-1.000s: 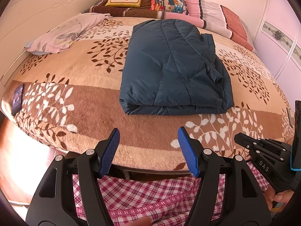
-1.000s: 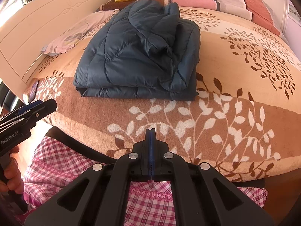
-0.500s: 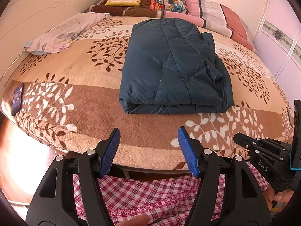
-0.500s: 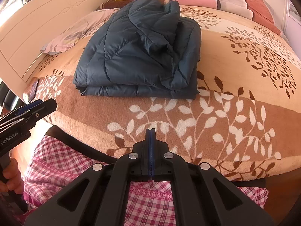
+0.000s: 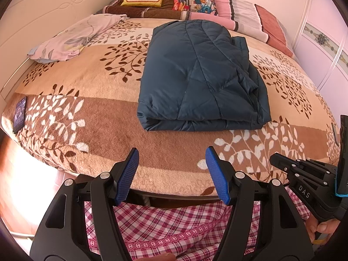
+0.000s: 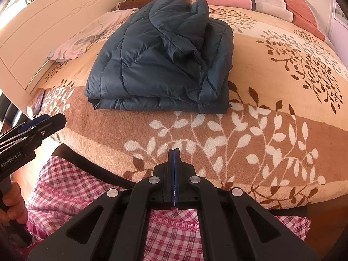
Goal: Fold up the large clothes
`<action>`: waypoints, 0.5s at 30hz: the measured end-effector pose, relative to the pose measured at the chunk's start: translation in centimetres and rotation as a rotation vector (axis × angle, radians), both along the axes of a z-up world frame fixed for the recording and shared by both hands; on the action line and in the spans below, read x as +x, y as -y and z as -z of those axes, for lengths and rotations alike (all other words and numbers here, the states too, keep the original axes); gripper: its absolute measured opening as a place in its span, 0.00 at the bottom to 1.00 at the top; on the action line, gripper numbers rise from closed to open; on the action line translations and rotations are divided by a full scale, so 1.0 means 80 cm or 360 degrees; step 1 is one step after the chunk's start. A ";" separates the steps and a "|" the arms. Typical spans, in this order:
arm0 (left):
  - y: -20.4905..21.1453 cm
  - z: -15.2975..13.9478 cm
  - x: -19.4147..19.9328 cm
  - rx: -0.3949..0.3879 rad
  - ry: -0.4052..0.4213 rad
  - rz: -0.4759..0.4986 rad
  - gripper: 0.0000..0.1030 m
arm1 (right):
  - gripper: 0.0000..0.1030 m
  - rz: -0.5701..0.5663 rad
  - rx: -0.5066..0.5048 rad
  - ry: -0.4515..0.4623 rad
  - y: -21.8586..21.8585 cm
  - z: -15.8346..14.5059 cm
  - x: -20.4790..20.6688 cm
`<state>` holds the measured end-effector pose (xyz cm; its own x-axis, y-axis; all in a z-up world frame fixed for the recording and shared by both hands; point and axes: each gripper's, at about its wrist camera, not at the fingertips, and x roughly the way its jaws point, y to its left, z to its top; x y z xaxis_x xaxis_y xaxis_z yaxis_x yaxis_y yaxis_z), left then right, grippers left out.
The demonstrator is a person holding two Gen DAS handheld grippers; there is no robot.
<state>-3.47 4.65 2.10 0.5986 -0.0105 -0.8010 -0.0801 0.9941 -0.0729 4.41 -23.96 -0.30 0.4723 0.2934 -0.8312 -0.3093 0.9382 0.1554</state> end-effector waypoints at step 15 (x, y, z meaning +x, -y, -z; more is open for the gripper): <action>-0.003 0.003 0.001 -0.0001 -0.0010 0.0004 0.61 | 0.01 -0.0001 0.0001 -0.0008 0.000 0.002 0.001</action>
<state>-3.39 4.90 1.88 0.5935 -0.0124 -0.8048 -0.0781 0.9943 -0.0729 4.50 -23.98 -0.45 0.4680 0.2940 -0.8334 -0.3088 0.9380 0.1575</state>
